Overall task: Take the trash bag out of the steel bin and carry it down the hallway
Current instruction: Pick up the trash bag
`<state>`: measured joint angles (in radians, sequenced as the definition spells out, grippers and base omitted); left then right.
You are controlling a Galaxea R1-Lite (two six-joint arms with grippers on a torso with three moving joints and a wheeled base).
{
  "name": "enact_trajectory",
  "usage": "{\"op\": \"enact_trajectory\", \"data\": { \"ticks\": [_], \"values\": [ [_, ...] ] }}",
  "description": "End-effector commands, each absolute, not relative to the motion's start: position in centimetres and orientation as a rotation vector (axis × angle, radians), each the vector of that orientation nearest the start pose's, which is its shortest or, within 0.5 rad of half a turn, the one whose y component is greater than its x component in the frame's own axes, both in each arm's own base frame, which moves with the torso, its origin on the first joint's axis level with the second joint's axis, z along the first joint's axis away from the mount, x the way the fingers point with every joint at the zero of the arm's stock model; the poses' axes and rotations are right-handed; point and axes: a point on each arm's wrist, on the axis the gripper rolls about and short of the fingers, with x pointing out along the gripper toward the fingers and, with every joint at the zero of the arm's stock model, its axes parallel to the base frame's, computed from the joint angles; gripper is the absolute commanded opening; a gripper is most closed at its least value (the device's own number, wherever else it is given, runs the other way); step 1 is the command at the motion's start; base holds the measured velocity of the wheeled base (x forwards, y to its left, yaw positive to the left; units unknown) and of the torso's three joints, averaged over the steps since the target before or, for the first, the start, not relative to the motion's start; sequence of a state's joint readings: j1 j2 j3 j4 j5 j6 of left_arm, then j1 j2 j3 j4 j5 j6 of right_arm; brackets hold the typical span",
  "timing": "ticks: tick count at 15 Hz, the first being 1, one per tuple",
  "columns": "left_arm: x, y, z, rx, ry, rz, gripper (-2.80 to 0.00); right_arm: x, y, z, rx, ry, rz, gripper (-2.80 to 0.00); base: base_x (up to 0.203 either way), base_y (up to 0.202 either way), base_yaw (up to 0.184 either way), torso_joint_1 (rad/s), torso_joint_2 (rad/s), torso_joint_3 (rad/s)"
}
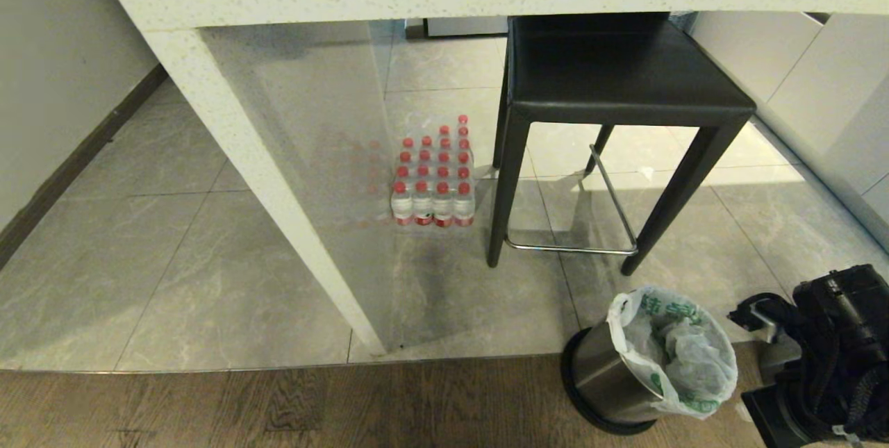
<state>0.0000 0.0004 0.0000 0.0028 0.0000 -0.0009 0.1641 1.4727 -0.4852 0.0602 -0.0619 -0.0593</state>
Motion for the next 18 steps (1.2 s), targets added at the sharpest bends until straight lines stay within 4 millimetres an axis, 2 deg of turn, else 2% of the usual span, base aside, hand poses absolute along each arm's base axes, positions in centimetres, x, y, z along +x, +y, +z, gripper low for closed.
{"op": "enact_trajectory", "data": {
  "ticks": [1, 2, 4, 10, 13, 18],
  "values": [
    [-2.3, 0.0, 7.5, -0.002, 0.002, 0.001, -2.80, 18.0, 3.5, 11.1, -0.182, 1.012, 0.157, -1.43, 0.000, 0.000, 0.000, 0.000, 0.00, 0.000],
    [-2.3, 0.0, 7.5, -0.002, 0.003, 0.001, -2.80, 18.1, 4.1, 11.0, -0.200, 1.015, 0.183, 0.00, 0.000, 0.000, 0.000, 0.000, 0.00, 0.000],
    [-2.3, 0.0, 7.5, -0.002, 0.003, 0.002, -2.80, 19.4, 5.2, 10.4, -0.225, 1.013, 0.216, 0.00, 0.000, 0.000, 0.000, 0.000, 0.00, 0.000],
    [-2.3, 0.0, 7.5, -0.002, 0.003, 0.000, -2.80, 25.1, 6.8, 9.2, -0.209, 0.934, 0.205, 0.00, 0.000, 0.000, 0.000, 0.000, 0.00, 0.000],
    [-2.3, 0.0, 7.5, -0.002, 0.003, 0.000, -2.80, 27.7, 7.5, 7.6, -0.186, 0.931, 0.197, 0.00, 0.000, 0.000, 0.000, 0.000, 0.00, 0.000],
    [-2.3, 0.0, 7.5, -0.002, 0.002, 0.000, -2.80, 30.9, 8.2, 5.2, -0.107, 0.943, 0.160, 0.00, 0.000, 0.000, 0.000, 0.000, 0.00, 0.000]
  ]
}}
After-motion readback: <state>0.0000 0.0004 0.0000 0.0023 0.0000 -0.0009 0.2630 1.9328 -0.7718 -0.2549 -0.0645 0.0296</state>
